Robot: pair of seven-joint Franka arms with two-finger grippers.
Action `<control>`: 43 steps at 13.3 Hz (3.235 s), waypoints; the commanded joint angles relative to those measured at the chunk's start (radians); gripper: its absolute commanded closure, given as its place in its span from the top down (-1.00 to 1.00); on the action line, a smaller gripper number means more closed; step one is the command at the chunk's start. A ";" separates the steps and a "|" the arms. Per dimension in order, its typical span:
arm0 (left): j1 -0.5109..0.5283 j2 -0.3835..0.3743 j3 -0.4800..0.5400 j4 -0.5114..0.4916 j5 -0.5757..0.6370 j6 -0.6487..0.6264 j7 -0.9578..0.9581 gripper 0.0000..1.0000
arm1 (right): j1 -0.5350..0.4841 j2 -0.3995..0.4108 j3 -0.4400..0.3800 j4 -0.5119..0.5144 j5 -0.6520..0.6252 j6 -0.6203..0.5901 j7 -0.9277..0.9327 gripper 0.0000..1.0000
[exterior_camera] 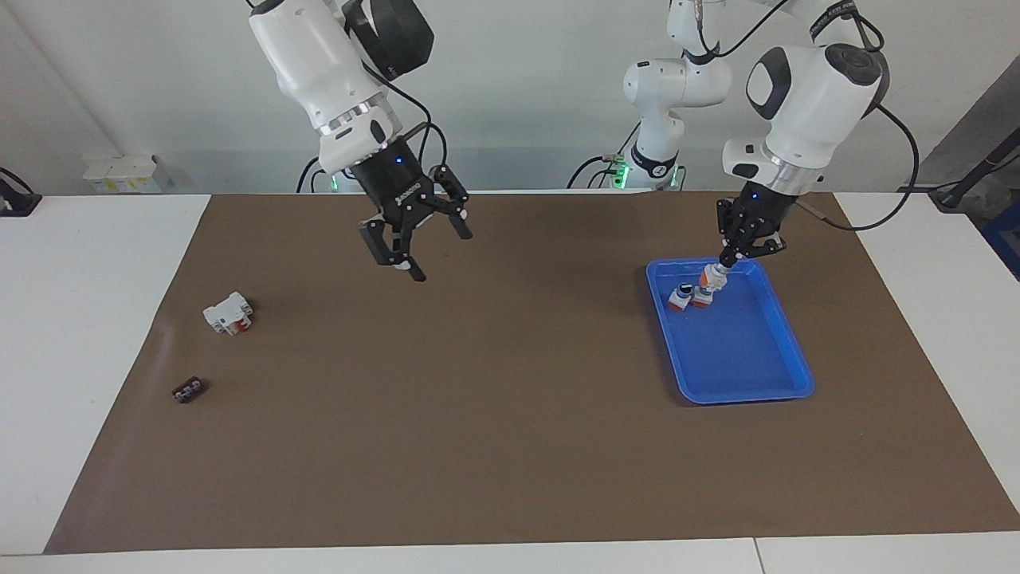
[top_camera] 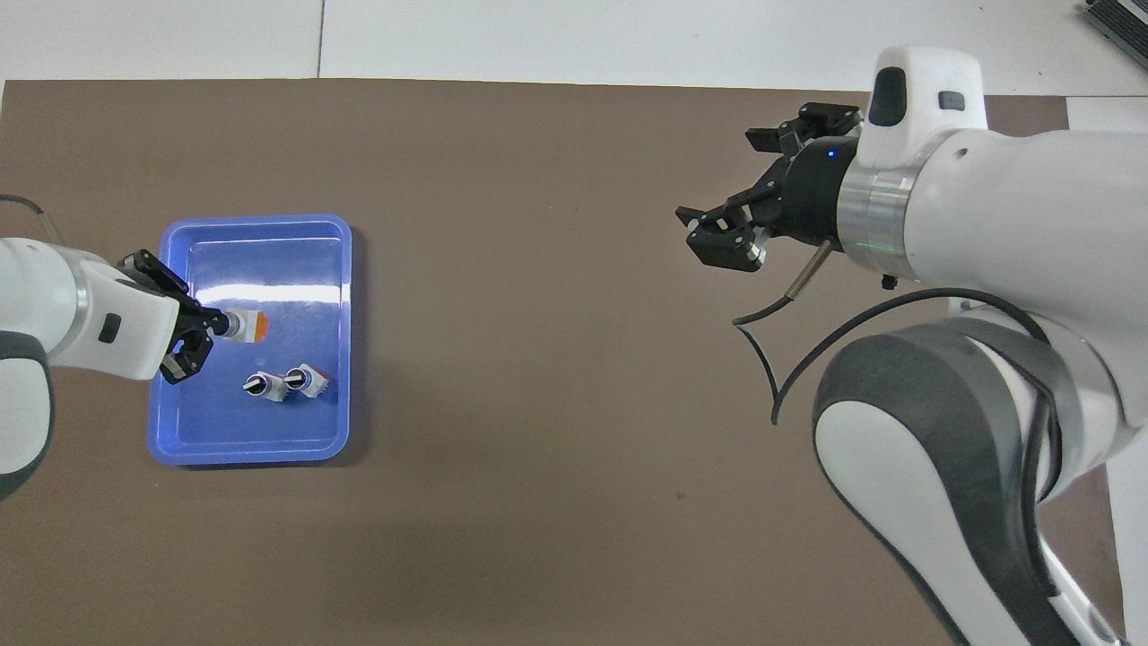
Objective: Turn and place switch with both arms
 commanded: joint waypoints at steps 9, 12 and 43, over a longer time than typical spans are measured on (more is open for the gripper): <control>-0.007 0.223 -0.010 0.005 0.065 0.100 0.001 -0.90 | 0.070 -0.117 -0.419 0.053 -0.238 -0.621 0.495 1.00; -0.007 0.206 -0.012 0.016 0.062 0.102 -0.004 0.99 | 0.083 -0.103 -0.465 0.152 -0.247 -0.823 0.582 1.00; 0.004 0.070 -0.007 0.503 0.019 -0.537 -1.110 1.00 | 0.089 -0.111 -0.428 0.176 -0.295 -0.869 0.555 1.00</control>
